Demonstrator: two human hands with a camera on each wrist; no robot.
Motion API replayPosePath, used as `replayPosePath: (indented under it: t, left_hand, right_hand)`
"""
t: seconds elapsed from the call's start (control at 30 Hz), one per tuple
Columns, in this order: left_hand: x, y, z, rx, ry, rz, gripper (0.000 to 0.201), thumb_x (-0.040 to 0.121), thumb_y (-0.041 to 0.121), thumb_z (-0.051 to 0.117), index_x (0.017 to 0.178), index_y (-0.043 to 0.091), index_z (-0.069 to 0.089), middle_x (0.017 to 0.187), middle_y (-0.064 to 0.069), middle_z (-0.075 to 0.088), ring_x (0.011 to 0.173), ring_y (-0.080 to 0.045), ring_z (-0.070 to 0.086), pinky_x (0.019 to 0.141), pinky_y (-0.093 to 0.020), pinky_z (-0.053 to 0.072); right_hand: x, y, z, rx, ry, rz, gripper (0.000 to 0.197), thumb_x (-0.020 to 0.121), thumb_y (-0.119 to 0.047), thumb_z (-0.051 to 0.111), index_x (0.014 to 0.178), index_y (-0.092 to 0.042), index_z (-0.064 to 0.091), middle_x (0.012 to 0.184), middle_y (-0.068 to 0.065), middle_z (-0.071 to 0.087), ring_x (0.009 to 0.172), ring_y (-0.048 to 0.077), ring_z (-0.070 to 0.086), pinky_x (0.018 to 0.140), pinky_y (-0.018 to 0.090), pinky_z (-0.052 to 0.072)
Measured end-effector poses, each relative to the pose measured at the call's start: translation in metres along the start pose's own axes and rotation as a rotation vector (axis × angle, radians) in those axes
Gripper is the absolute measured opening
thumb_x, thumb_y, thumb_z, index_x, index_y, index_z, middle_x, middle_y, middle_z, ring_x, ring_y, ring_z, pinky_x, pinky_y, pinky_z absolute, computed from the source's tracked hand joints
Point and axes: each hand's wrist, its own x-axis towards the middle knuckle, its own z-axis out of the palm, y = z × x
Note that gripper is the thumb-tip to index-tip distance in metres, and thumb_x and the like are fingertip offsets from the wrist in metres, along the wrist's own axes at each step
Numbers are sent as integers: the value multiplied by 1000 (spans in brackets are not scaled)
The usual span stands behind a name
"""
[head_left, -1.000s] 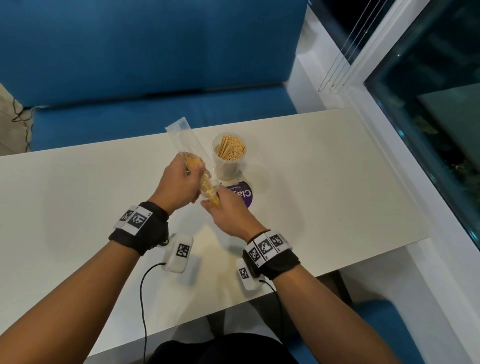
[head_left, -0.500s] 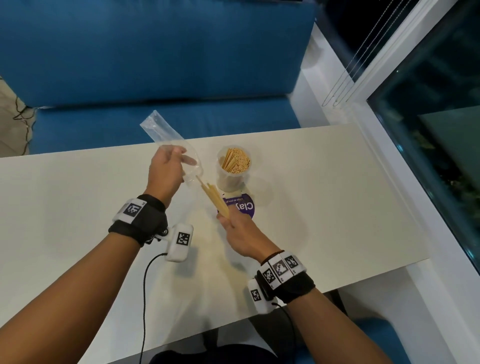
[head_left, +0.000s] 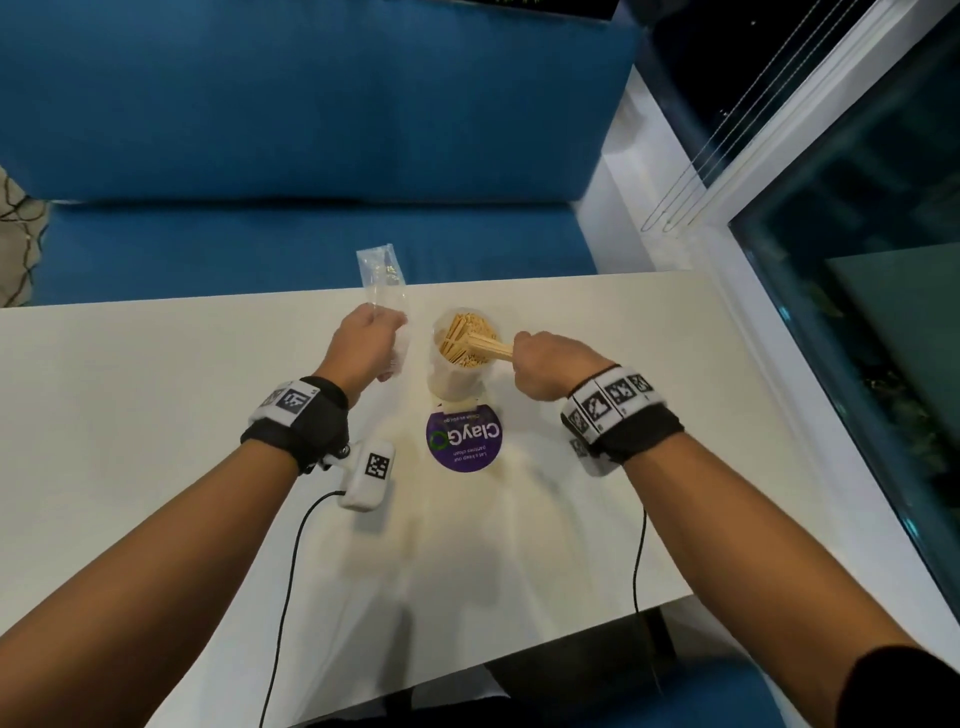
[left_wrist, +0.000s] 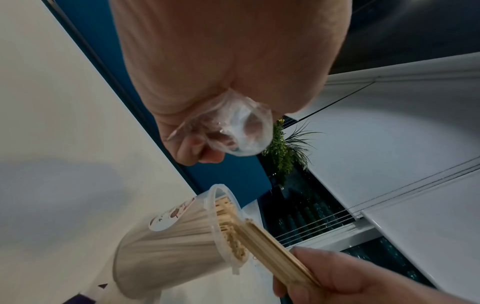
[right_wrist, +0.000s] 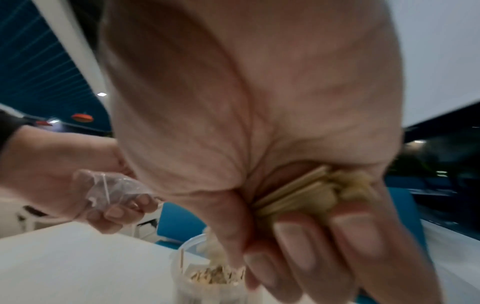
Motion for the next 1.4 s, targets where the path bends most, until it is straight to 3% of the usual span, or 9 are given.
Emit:
replayPosePath:
  t: [0.17,0.33,0.5,0.67,0.77,0.9,1.07,1.23,1.4]
  left_hand:
    - [15,2,8,218,-62,27,48,93,54,63,125,19,57,106,-6,61,86,-21,59,64,-29,47]
    - [27,-4,14,315,-100,67,52,92,48,69,137,23,57,119,-10,65,92,-23,66,80,-35,57]
    - [28,-9,16,307,-126,94,46,94,44,68,135,24,60,111,-6,65,80,-18,64,66,-29,51]
    - [35,-18,16,310,-144,115,40,93,42,70,130,30,63,124,-5,65,92,-24,69,64,-25,51]
    - [37,-21,18,286,-145,108,37,94,37,70,130,29,63,123,-4,65,79,-19,71,56,-21,48]
    - [39,-24,17,266,-154,105,38,93,41,71,129,30,63,114,-2,69,72,-18,72,56,-22,47]
    - [39,-23,17,244,-163,92,38,93,41,71,128,29,64,111,-1,68,74,-19,72,56,-21,47]
    - [40,-24,19,238,-152,82,37,95,37,69,129,27,64,112,-1,64,80,-22,73,58,-21,48]
    - [39,-28,19,237,-159,90,36,95,39,68,129,28,63,111,-3,68,79,-23,73,59,-22,48]
  right_hand:
    - [14,-14,-22,-229,-41,-22,29,106,-17,43,130,-7,58,102,5,61,89,20,61,73,31,49]
    - [26,-30,-38,-469,30,-63,27,106,-20,48,127,-9,60,103,4,62,89,21,61,76,34,45]
    - [34,-41,-43,-562,44,-74,24,106,-23,49,123,-12,62,89,2,58,85,19,59,76,33,45]
    - [47,-52,-35,-596,21,-59,23,108,-30,49,114,-13,63,77,1,50,87,20,59,92,33,52]
    - [54,-59,-31,-563,34,-90,25,107,-31,50,115,-12,63,81,1,51,88,20,57,89,31,50]
    - [61,-63,-29,-489,102,-195,30,104,-27,57,127,-9,65,101,6,53,89,23,56,78,32,46]
    - [70,-47,-26,-186,166,-219,34,93,-19,74,124,-11,63,117,11,61,96,27,65,79,33,55]
    - [77,-34,-23,115,172,-184,40,78,-22,91,112,-17,71,117,4,63,98,23,66,85,36,60]
    - [80,-27,-26,232,188,-185,35,79,-25,91,108,-21,73,111,-2,65,95,17,67,72,23,52]
